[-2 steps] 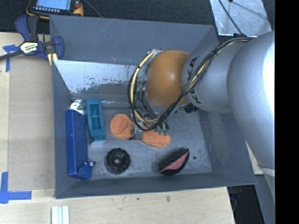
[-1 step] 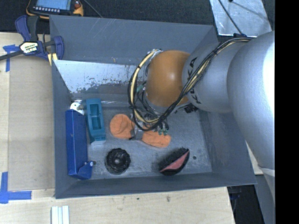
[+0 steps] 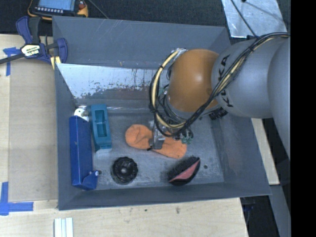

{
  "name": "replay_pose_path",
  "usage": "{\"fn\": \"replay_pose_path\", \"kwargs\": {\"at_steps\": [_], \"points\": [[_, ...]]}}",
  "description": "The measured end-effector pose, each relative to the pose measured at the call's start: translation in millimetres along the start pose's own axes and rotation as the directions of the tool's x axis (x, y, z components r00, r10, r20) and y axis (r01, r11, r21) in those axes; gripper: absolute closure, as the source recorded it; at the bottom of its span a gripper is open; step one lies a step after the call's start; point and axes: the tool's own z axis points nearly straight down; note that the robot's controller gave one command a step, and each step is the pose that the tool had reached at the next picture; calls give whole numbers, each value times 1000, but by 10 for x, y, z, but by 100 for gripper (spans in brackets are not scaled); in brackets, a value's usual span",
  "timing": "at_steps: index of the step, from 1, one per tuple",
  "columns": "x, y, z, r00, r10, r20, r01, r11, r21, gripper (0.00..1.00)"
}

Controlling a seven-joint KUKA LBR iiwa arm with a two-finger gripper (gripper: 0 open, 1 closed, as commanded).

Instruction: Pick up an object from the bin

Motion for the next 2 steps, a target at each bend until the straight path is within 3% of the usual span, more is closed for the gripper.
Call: {"fn": "replay_pose_path", "kwargs": {"at_steps": [1,2], "points": [[-64,36,-310,1000,14,16,-14,1000,1,100],[293,159,-470,1000,-11,-8,11,1000,1,100]]}}
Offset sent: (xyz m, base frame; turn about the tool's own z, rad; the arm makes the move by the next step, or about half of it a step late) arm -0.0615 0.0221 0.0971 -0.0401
